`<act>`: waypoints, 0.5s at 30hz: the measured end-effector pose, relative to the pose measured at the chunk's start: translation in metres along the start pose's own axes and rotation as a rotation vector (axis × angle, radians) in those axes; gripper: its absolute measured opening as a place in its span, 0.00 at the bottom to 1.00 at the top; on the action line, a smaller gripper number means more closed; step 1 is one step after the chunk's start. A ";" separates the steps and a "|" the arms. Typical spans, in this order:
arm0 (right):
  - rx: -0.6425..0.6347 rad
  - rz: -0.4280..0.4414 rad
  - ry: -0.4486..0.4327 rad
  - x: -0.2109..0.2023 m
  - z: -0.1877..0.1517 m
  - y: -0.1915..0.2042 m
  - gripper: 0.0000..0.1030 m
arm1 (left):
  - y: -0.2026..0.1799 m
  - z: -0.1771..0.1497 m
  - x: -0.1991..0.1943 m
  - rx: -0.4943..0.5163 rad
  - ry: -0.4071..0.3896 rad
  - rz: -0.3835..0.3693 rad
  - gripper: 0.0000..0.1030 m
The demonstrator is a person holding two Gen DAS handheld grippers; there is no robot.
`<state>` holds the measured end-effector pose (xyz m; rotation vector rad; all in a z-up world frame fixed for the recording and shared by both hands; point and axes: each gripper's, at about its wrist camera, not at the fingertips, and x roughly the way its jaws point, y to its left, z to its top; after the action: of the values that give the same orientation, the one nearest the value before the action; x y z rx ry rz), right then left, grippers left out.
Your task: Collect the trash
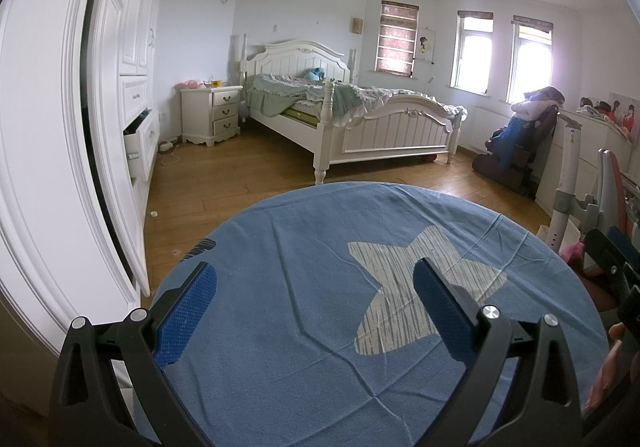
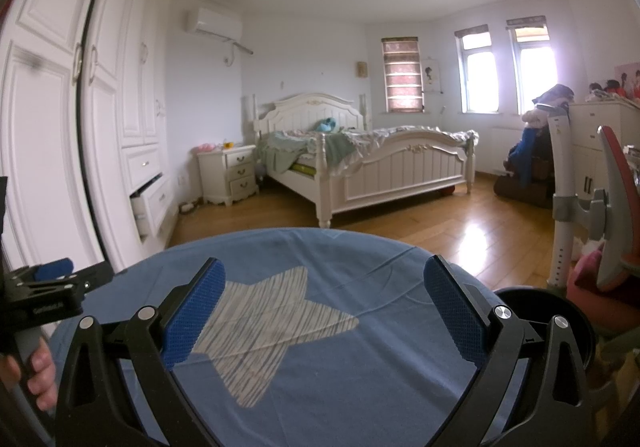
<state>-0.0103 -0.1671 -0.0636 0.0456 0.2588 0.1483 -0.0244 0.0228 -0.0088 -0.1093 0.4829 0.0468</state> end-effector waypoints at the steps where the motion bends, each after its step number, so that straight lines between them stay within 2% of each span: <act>1: 0.000 0.000 0.000 0.000 0.000 0.000 0.95 | 0.000 0.000 0.000 0.000 0.000 -0.001 0.95; 15: -0.002 0.001 0.001 -0.002 0.000 -0.003 0.95 | 0.001 0.001 0.000 0.003 0.001 0.001 0.95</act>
<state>-0.0115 -0.1703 -0.0633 0.0440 0.2597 0.1497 -0.0244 0.0243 -0.0078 -0.1064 0.4835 0.0470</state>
